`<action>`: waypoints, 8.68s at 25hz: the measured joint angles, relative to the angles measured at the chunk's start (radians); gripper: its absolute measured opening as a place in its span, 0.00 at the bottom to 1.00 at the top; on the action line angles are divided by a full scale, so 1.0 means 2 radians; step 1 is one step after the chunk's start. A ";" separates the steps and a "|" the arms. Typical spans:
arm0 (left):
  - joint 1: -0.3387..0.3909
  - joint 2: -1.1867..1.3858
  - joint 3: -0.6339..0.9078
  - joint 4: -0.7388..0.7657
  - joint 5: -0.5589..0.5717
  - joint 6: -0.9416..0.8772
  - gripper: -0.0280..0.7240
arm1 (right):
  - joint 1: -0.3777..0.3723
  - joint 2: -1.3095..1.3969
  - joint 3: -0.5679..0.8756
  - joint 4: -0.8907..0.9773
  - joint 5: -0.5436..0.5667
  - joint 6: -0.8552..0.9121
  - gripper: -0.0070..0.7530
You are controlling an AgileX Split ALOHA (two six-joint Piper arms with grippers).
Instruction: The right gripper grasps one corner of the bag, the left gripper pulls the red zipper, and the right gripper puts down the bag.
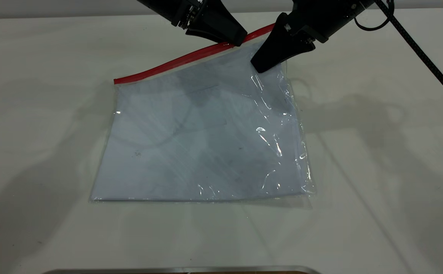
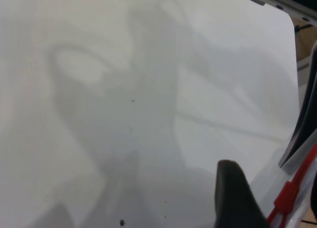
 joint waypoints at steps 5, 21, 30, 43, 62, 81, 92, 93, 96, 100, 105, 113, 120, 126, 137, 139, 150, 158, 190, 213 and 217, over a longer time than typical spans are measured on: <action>-0.001 0.004 0.000 0.000 0.001 0.000 0.45 | 0.000 0.000 0.000 0.000 0.000 0.000 0.05; -0.001 0.004 -0.001 -0.010 0.003 0.014 0.12 | -0.007 0.000 0.000 0.007 0.002 0.000 0.05; 0.015 0.004 -0.001 -0.026 0.005 0.019 0.12 | -0.028 -0.005 0.000 0.035 0.011 -0.009 0.05; 0.058 0.003 -0.004 0.009 0.017 0.019 0.12 | -0.050 -0.023 0.000 0.074 0.027 -0.026 0.05; 0.134 0.003 -0.004 0.121 0.011 -0.018 0.12 | -0.080 -0.029 0.000 0.107 0.040 -0.045 0.05; 0.161 -0.005 -0.004 0.152 0.000 -0.052 0.18 | -0.082 -0.028 0.000 0.114 0.034 -0.050 0.05; 0.166 -0.084 -0.004 0.111 0.030 -0.070 0.63 | -0.082 0.033 -0.003 0.137 -0.015 -0.050 0.06; 0.166 -0.094 -0.004 0.100 0.043 -0.073 0.64 | -0.079 0.043 -0.003 0.143 -0.033 -0.051 0.07; 0.166 -0.126 -0.004 0.053 0.050 -0.078 0.64 | -0.058 0.067 -0.003 0.151 -0.092 -0.061 0.15; 0.166 -0.170 -0.004 0.030 0.050 -0.083 0.64 | -0.038 0.071 -0.003 0.092 -0.170 -0.065 0.36; 0.166 -0.235 -0.004 0.029 0.050 -0.140 0.64 | -0.043 0.035 -0.003 -0.111 -0.246 0.084 0.59; 0.166 -0.379 -0.004 0.036 0.050 -0.218 0.64 | -0.044 -0.098 -0.003 -0.367 -0.077 0.435 0.61; 0.166 -0.511 -0.004 0.145 0.050 -0.334 0.64 | -0.044 -0.205 -0.003 -0.357 0.112 0.459 0.61; 0.166 -0.616 0.021 0.286 0.050 -0.442 0.64 | -0.044 -0.290 -0.003 -0.329 0.161 0.476 0.61; 0.166 -0.816 0.307 0.438 0.050 -0.515 0.64 | -0.010 -0.508 0.097 -0.354 0.169 0.561 0.57; 0.166 -0.854 0.361 0.447 0.050 -0.516 0.64 | -0.009 -0.554 0.129 -0.354 0.171 0.562 0.56; 0.166 -1.052 0.610 0.450 0.050 -0.518 0.64 | -0.009 -0.805 0.327 -0.412 0.172 0.563 0.56; 0.166 -1.178 0.681 0.506 0.050 -0.568 0.64 | -0.009 -0.988 0.462 -0.464 0.124 0.577 0.56; 0.166 -1.264 0.702 0.533 0.037 -0.596 0.64 | -0.116 -1.160 0.475 -0.481 0.121 0.599 0.56; 0.166 -1.289 0.702 0.533 0.037 -0.597 0.64 | -0.116 -1.160 0.475 -0.481 0.121 0.601 0.56; 0.166 -1.289 0.702 0.533 0.037 -0.597 0.64 | -0.116 -1.160 0.475 -0.481 0.121 0.601 0.56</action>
